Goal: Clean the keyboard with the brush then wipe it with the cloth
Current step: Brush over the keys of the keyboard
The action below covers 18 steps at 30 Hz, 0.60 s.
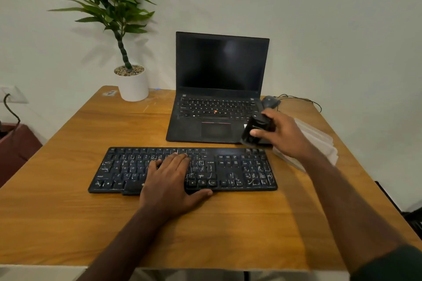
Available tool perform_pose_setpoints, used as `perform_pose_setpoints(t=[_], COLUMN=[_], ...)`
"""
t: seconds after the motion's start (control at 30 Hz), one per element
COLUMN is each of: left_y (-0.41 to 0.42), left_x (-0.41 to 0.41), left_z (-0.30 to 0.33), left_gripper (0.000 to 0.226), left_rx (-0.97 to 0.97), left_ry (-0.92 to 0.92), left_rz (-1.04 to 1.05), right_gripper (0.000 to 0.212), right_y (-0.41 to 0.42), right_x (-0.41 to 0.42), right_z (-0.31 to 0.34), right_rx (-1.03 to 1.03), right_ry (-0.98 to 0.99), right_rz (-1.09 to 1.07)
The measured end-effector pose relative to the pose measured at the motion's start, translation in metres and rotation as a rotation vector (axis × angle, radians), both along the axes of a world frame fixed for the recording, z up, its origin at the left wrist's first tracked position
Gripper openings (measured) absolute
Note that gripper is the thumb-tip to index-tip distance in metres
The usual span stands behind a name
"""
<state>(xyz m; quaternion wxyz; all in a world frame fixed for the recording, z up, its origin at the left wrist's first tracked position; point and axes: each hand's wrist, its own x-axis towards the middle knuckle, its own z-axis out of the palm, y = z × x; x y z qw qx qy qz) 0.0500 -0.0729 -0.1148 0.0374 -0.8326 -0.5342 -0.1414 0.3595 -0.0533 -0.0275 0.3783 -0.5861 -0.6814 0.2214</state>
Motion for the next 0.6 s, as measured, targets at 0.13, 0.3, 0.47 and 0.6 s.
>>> perform_pose_setpoints(t=[0.13, 0.3, 0.47, 0.6], left_y=[0.0, 0.0, 0.0, 0.0], left_x=[0.001, 0.001, 0.001, 0.001], left_z=[0.0, -0.001, -0.001, -0.001], left_gripper=[0.113, 0.11, 0.108, 0.108], left_rx=[0.008, 0.005, 0.016, 0.03], left_ry=[0.003, 0.004, -0.012, -0.019], left_rz=[0.001, 0.001, 0.014, 0.005], right_gripper=[0.03, 0.029, 0.025, 0.028], right_y=[-0.012, -0.005, -0.001, -0.005], right_x=[0.026, 0.006, -0.005, 0.012], right_z=[-0.008, -0.032, -0.04, -0.034], right_rx=[-0.007, 0.034, 0.038, 0.056], right_ry=[-0.114, -0.081, 0.096, 0.28], right_rz=[-0.026, 0.0, -0.062, -0.142])
